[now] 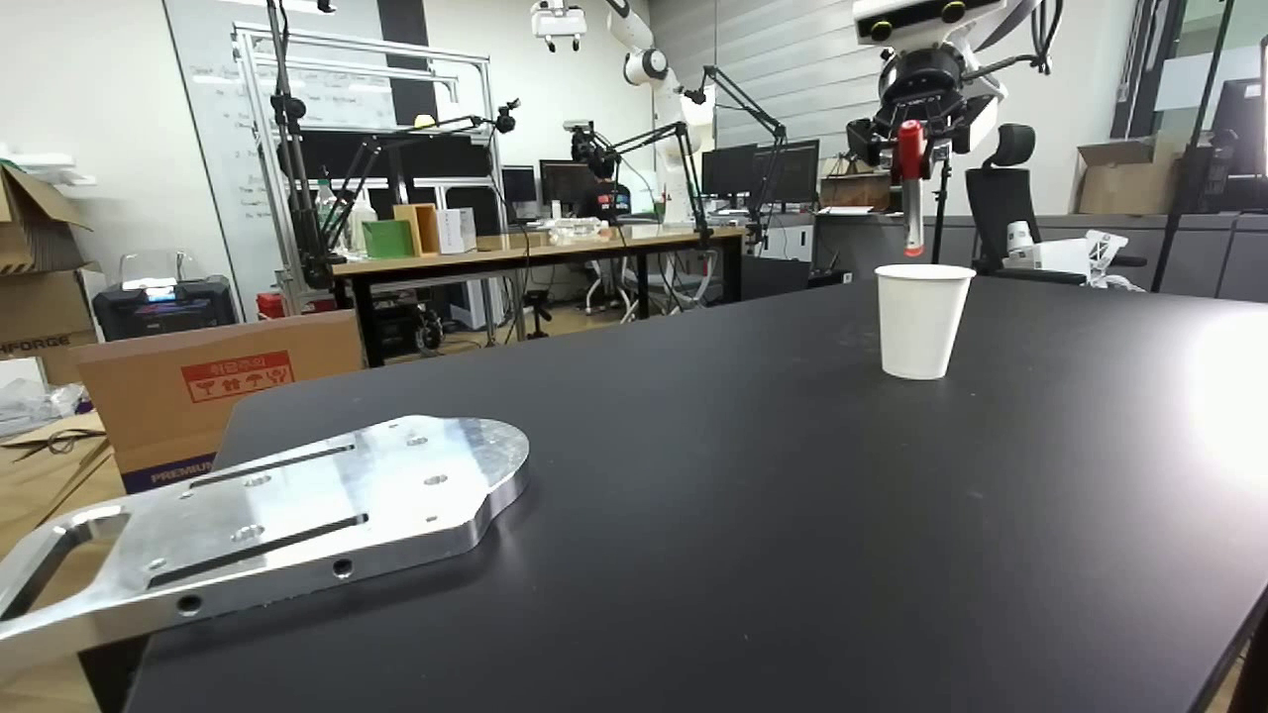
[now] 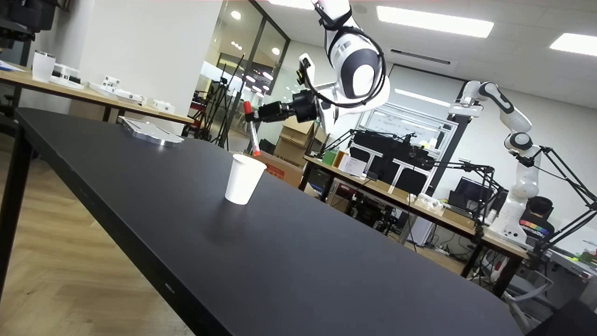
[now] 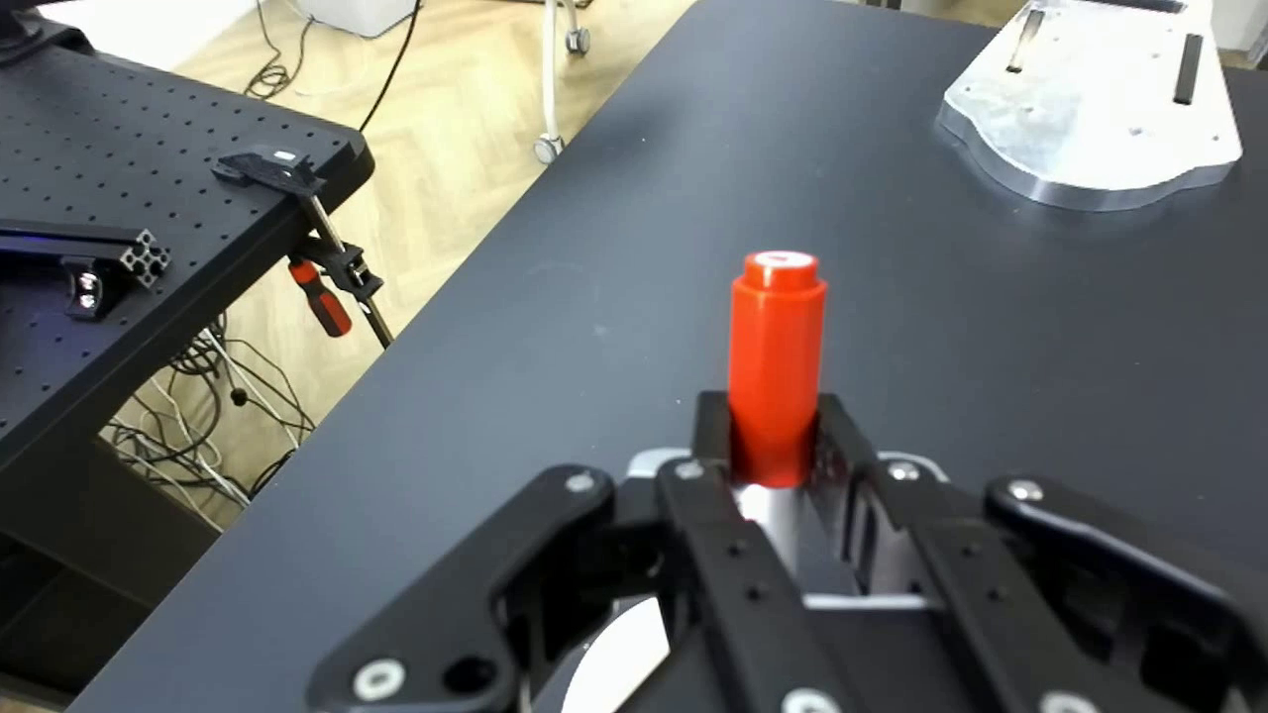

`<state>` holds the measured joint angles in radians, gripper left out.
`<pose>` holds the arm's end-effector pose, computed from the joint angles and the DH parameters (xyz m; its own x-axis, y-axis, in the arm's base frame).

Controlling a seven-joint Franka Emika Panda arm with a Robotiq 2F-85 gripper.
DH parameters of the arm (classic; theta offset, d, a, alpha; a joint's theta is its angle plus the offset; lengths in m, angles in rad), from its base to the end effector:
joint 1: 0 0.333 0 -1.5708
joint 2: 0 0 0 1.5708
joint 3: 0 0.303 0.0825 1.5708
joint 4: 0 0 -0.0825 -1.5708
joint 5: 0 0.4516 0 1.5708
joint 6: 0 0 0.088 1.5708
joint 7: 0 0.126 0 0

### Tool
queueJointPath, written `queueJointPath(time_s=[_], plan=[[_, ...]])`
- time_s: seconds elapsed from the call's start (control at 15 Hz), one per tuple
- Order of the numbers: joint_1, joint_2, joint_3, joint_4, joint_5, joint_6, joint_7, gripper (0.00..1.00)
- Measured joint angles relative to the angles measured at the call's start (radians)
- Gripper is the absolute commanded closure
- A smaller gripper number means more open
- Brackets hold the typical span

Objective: Put the marker inside the mug cup

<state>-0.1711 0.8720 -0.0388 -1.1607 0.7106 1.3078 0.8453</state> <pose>0.7279 -0.0520 0.2135 0.1990 -0.5282 -0.8255 -0.8814 -0.4647 0.0849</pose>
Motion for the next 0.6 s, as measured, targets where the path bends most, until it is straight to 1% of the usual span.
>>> queueJointPath(time_s=[0.2, 0.6], plan=[[-0.013, 0.014, -0.008, 0.001, 0.022, 0.0, 0.0, 0.94], [-0.062, 0.066, -0.011, 0.011, 0.074, -0.005, 0.0, 0.94]])
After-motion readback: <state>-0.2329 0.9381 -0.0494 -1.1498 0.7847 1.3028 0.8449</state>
